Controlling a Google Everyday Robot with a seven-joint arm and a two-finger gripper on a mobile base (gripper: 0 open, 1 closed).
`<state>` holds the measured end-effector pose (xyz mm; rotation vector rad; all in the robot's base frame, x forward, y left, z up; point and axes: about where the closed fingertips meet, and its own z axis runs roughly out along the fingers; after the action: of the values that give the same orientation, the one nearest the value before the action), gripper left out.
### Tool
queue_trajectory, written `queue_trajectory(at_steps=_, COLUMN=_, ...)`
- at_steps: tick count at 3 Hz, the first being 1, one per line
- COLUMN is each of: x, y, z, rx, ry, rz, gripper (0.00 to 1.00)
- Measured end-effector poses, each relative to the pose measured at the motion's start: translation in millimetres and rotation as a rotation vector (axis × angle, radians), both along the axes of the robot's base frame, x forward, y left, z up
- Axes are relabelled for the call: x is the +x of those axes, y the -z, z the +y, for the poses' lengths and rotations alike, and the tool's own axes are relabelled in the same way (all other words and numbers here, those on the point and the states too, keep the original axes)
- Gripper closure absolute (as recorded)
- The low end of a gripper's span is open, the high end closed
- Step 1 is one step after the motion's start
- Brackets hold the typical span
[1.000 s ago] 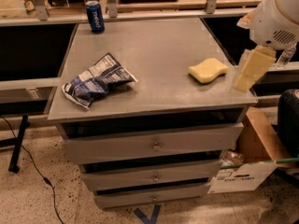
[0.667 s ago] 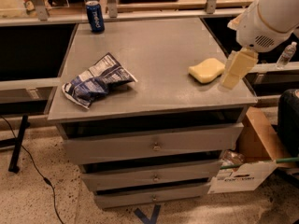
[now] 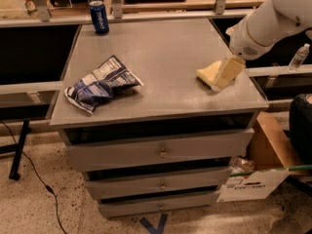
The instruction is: Move sponge near blue chip bag
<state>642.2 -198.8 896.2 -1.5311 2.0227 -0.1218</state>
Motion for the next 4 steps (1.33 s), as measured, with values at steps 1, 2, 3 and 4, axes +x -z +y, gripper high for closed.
queue_trajectory(at_steps=1, x=38, y=31, z=10, rx=0.054, ry=0.004, rz=0.007, gripper=0.00)
queue_trajectory(at_steps=2, x=96, y=71, z=41, rx=0.097, ry=0.023, rz=0.021, gripper=0.00)
queue_trajectory(at_steps=3, x=110, y=75, z=52, rx=0.106, ry=0.026, rz=0.026, gripper=0.18)
queue_trajectory(at_steps=4, x=110, y=68, z=52, rx=0.106, ry=0.027, rz=0.026, gripper=0.20)
